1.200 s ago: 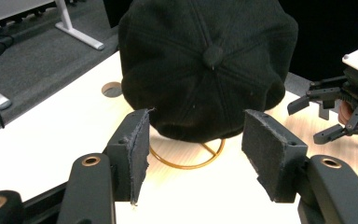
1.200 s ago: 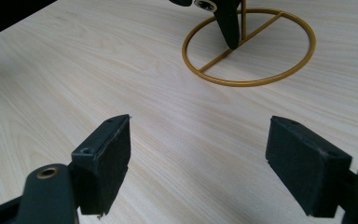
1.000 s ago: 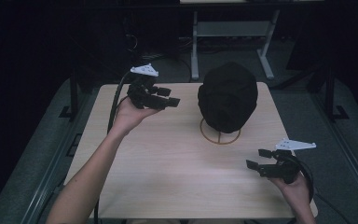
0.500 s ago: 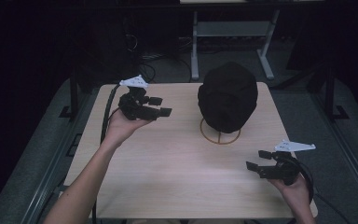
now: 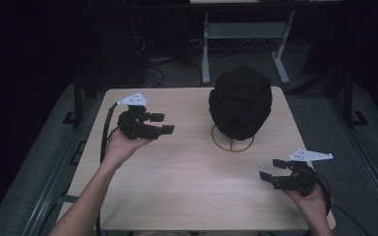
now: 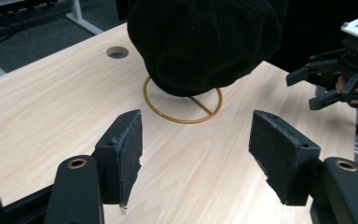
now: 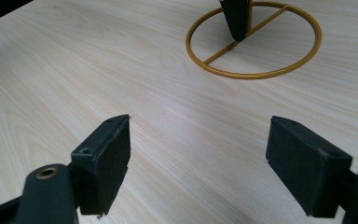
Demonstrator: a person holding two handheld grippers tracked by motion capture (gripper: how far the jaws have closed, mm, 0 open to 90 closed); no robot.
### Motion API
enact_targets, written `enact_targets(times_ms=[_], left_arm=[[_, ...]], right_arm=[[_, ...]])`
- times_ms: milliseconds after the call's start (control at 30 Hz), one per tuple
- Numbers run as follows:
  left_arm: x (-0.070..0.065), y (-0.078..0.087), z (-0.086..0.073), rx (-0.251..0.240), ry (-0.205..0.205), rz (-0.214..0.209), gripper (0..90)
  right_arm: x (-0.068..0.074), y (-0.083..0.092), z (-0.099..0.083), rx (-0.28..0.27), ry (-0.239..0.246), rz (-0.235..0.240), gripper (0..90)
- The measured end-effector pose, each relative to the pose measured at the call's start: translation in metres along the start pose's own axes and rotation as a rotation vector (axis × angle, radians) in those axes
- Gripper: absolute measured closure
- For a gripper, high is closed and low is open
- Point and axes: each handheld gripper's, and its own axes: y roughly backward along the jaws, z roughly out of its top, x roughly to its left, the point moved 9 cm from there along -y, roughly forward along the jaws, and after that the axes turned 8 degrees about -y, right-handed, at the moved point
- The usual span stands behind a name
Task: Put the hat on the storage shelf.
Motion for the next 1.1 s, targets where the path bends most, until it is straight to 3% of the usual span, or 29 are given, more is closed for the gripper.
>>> enact_targets(times_ms=[467, 800, 1100], left_arm=[[-0.008, 0.009, -0.033, 0.017, -0.005, 0.016, 31.2], [0.000, 0.018, -0.057, 0.010, 0.025, 0.061, 29.2], [0.002, 0.023, -0.077, -0.001, 0.066, 0.071, 28.2]], right_arm=[[0.004, 0.002, 0.000, -0.007, 0.004, 0.004, 21.3], [0.001, 0.002, -0.003, 0.002, 0.006, -0.004, 21.3], [0.001, 0.000, -0.006, 0.017, 0.013, -0.013, 21.2]])
